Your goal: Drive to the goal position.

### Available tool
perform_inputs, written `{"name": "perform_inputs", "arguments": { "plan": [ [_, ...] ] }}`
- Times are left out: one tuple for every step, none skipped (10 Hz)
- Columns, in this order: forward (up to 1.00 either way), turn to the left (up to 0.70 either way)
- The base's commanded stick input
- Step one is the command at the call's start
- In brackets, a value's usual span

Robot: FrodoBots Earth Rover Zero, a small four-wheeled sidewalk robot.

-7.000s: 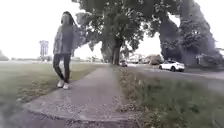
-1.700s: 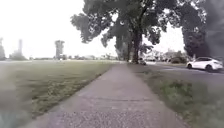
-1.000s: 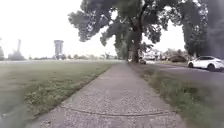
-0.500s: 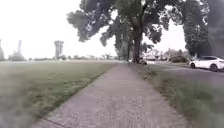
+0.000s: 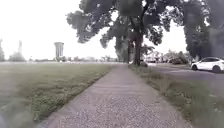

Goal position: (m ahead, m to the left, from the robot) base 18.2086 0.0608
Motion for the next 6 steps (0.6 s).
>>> {"name": "perform_inputs", "arguments": {
  "plan": [
    [0.7, -0.35],
    [0.7, -0.35],
    [0.7, -0.35],
    [0.7, -0.35],
    [0.7, -0.25],
    [0.7, -0.09]
  ]
}}
